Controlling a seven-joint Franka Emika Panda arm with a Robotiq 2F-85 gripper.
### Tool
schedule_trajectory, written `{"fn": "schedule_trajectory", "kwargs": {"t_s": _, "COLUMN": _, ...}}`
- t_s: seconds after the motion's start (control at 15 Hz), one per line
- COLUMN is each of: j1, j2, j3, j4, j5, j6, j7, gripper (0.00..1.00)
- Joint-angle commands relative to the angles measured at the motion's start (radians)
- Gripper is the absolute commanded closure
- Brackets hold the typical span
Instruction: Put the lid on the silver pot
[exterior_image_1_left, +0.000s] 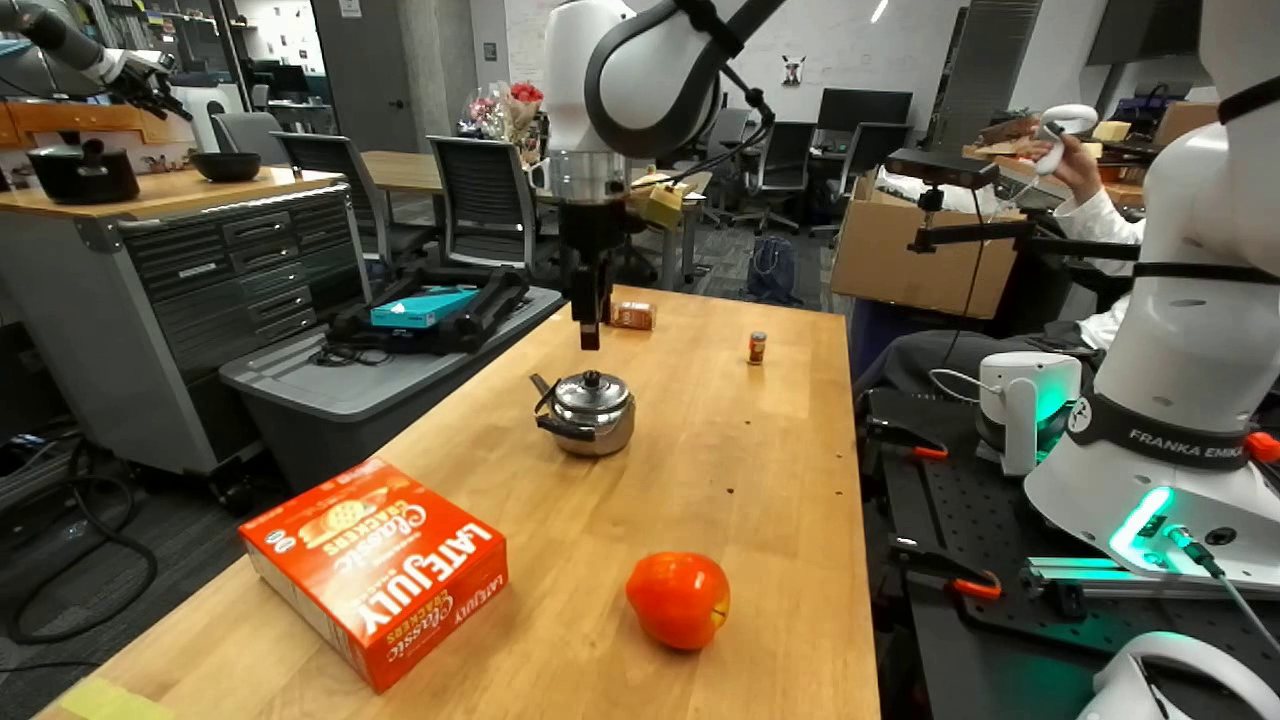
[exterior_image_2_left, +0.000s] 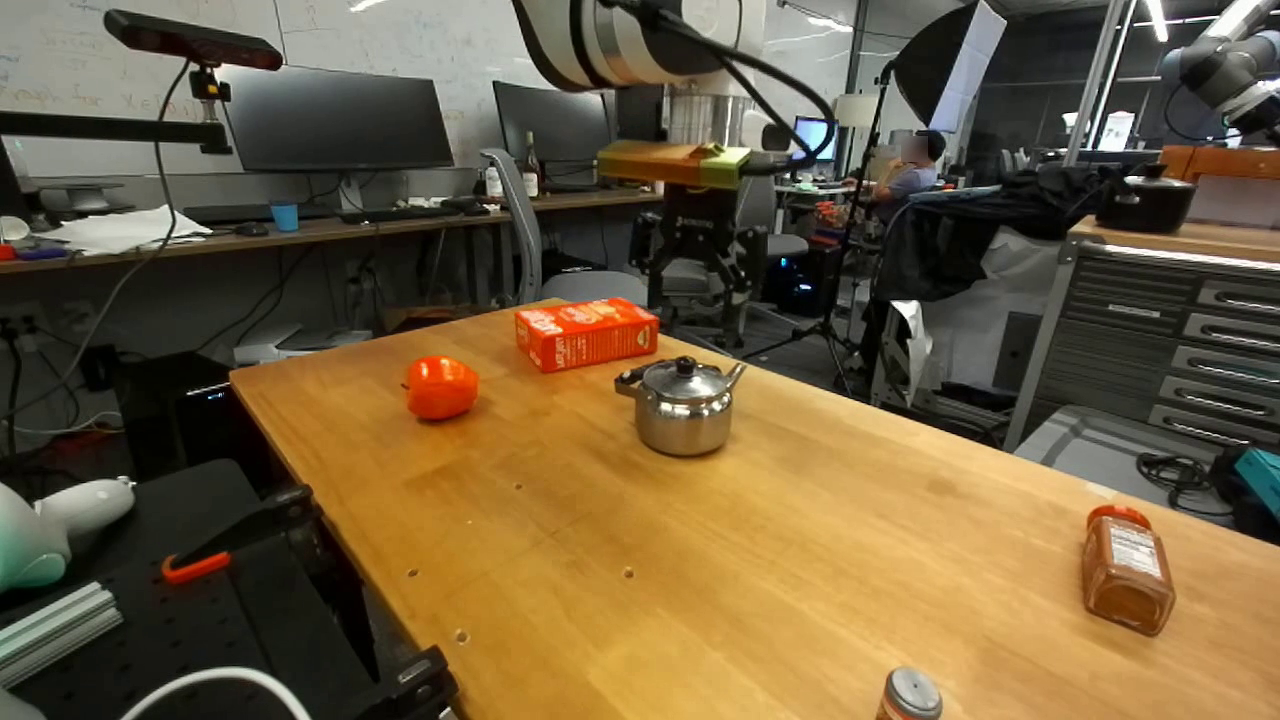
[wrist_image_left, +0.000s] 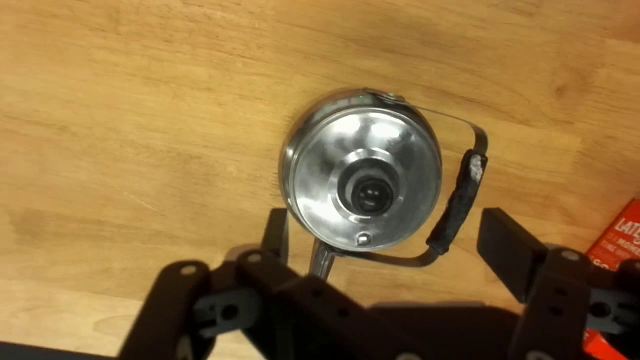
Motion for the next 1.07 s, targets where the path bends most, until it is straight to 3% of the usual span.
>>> {"fn": "schedule_trajectory", "kwargs": {"t_s": 0.0, "j1": -0.027, "j2": -0.214, "j3": 0.007, "j4": -0.153, "j5": 0.05, "j6": -0.004, "j7": -0.043, "gripper": 0.0}}
{"fn": "schedule_trajectory", "kwargs": {"t_s": 0.47, "j1": -0.024, "j2": -0.496, "j3": -0.048, "j4": -0.327, "j5": 0.215, "j6": -0.11, "j7": -0.032, "gripper": 0.0}}
{"fn": "schedule_trajectory", "kwargs": {"t_s": 1.0, "j1": -0.03, "j2": -0.654, "j3": -0.084, "j4": -0.4, "j5": 0.089, "j6": -0.282, "j7": -0.012, "gripper": 0.0}}
